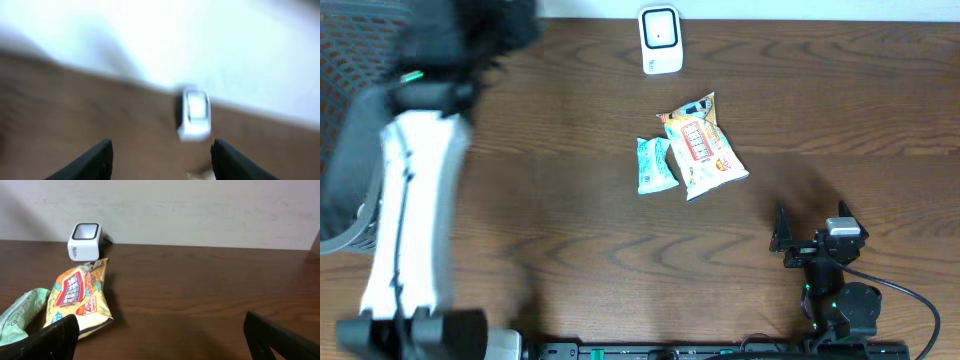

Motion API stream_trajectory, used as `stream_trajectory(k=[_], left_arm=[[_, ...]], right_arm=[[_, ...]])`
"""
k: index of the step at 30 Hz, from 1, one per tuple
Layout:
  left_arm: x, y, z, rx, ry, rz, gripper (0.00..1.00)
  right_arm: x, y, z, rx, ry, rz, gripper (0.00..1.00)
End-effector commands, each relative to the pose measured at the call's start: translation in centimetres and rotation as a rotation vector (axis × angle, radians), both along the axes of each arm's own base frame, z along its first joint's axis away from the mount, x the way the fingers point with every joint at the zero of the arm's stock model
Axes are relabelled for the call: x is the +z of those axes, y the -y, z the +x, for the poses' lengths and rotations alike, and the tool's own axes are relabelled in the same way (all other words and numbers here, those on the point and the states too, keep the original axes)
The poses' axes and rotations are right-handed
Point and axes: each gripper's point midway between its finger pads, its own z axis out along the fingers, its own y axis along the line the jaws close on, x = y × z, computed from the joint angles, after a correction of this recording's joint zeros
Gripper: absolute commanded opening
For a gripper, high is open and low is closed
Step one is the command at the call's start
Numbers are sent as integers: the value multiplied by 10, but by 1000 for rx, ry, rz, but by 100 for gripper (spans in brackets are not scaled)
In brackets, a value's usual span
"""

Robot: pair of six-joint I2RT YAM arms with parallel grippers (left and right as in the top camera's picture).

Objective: Scan the item barcode
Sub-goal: 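Return the left gripper to the basket and grasp an orange packet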

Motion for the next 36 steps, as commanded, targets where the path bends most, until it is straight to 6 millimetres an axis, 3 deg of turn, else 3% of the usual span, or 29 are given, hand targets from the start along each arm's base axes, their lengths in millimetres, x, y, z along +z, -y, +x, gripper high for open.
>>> stream_trajectory(k=[1, 2, 4, 8, 12, 14, 21, 26, 36], left_arm=[[42, -61, -18, 137, 106, 38, 64], [49, -91, -26, 204, 122, 43, 66], [48, -128, -35, 288, 115, 48, 71], [22, -207, -54, 474, 32, 48, 74], [-20, -259, -62, 583, -78, 16, 74], [-43, -274, -59, 631, -120, -50, 74], [-124, -288, -34, 718, -268, -244, 74], [-187, -292, -38, 886, -412, -445, 75], [-274, -261, -15, 835, -599, -590, 75]], right_arm=[[0, 2, 0, -11, 0, 10, 99], [0, 2, 0, -11, 0, 10, 99], [0, 2, 0, -11, 0, 10, 99], [0, 2, 0, -11, 0, 10, 99], [0, 2, 0, -11, 0, 10, 99], [0, 2, 0, -11, 0, 10, 99], [0, 2, 0, -11, 0, 10, 99], [0, 2, 0, -11, 0, 10, 99], [0, 2, 0, -11, 0, 10, 99]])
